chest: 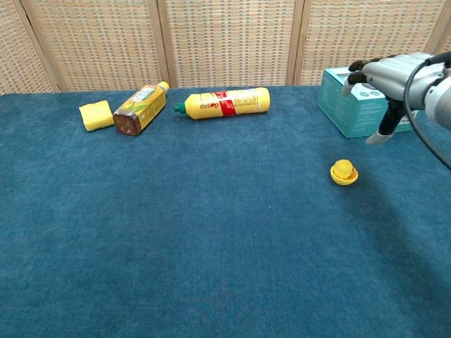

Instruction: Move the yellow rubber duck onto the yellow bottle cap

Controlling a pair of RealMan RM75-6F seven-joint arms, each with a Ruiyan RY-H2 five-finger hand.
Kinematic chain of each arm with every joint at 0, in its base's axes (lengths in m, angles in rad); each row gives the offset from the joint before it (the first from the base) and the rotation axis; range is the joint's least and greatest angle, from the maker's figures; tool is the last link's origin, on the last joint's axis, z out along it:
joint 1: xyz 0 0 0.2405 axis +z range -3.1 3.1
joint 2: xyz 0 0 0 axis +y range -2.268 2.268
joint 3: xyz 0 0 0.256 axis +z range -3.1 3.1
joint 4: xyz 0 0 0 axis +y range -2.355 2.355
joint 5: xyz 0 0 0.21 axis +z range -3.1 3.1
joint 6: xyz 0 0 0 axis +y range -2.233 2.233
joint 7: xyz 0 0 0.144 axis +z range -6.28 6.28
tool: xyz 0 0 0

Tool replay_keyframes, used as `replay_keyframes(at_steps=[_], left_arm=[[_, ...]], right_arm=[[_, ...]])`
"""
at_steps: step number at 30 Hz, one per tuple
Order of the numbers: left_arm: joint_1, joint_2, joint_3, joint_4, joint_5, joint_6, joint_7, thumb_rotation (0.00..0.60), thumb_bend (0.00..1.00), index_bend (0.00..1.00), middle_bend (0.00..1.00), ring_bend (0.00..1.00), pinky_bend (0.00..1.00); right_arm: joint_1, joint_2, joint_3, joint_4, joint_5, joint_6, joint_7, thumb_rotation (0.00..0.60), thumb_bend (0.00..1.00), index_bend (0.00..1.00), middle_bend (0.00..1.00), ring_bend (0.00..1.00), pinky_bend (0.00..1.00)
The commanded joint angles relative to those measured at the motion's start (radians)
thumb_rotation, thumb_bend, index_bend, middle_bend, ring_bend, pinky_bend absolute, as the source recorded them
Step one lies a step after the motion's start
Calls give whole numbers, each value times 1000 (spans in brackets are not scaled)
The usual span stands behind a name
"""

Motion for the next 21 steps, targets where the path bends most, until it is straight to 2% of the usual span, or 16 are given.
replay_keyframes(at_steps=[1,6,10,14,21], left_arm=[[4,-2,1,0,4,9,5,600,197,0,0,0,0],[19,-10,3,1,13,37,6,600,198,0,0,0,0],[33,-12,10,-5,25,57,14,600,196,0,0,0,0],[54,-15,24,-11,48,88,17,600,197,0,0,0,0],[92,-21,46,-9,70,132,19,600,197,0,0,0,0]], right_arm=[[-64,72,-37,-73,-83,44,80,600,14,151,0,0,0],[-163,141,-105,-120,-247,124,229,600,0,68,0,0,0],[-250,171,-164,-124,-353,194,359,600,0,44,0,0,0],[-345,189,-227,-82,-449,268,483,600,0,33,0,0,0],[-460,197,-286,3,-543,357,604,600,0,28,0,0,0]])
